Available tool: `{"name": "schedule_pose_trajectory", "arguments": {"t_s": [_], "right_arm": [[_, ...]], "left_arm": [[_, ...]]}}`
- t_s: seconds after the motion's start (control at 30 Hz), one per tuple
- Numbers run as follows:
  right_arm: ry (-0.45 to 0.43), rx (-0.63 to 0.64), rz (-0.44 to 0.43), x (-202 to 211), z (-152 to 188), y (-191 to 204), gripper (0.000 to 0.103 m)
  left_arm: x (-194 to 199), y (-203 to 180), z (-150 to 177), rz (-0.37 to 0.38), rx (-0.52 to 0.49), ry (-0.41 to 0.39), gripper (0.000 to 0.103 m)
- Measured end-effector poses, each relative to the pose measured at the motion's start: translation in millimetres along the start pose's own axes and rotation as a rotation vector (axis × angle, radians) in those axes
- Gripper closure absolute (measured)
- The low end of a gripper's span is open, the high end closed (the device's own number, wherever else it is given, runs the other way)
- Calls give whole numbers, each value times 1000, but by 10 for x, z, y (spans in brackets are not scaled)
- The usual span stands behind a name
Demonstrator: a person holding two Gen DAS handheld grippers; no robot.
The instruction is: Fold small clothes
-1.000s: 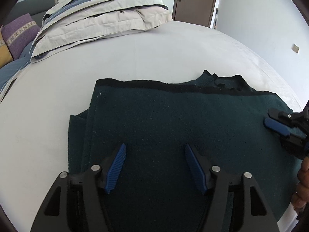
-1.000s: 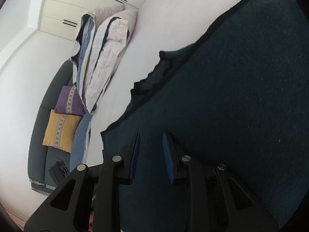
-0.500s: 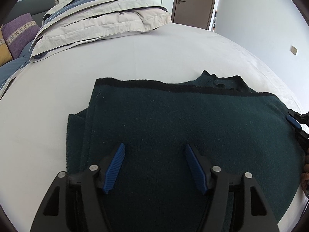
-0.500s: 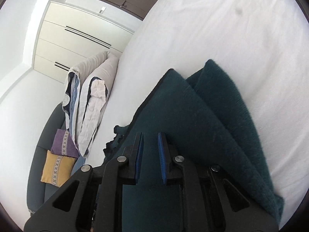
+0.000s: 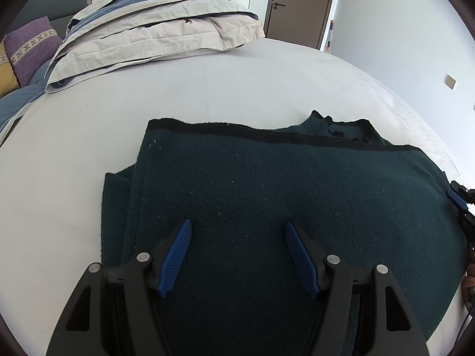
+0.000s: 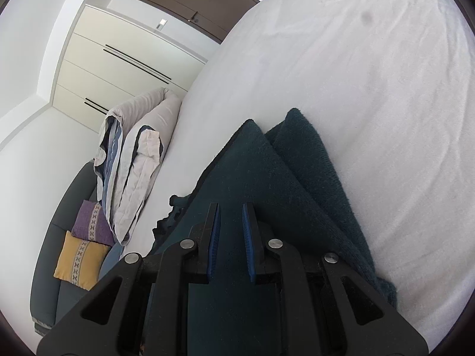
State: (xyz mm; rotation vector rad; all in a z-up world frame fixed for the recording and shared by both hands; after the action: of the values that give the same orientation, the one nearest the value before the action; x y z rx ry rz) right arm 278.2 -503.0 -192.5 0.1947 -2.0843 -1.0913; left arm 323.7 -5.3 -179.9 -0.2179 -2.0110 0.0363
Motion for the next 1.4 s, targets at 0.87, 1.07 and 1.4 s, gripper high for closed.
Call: {"name": "schedule_pose_trajectory", "arguments": {"t_s": [0.87, 1.07, 1.4], "right_arm": [[-204, 599, 476, 1616, 2034, 1070, 18], [-184, 687, 463, 1652, 2232, 1482, 12], [-42, 720, 383, 1115, 2179, 1916, 12]], "left_arm": [[1308, 618, 977, -221, 86, -101, 10], [1369, 633, 969, -209, 102, -102, 10], [1180, 750, 920, -209, 120, -64, 10]]}}
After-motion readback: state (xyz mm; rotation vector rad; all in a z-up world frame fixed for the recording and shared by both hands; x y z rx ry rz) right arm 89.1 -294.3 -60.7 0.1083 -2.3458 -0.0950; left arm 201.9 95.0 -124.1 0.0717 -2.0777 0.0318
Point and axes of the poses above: each gripper's, at about its wrist camera, not at the fingertips, and x roughly against the way its jaws point, y to its left, z to its underside, the point moved 6 cm from there along -x, roughly the way its jaws point, and after that the axes turned 14 degrees about y, right-handed, at the moved point
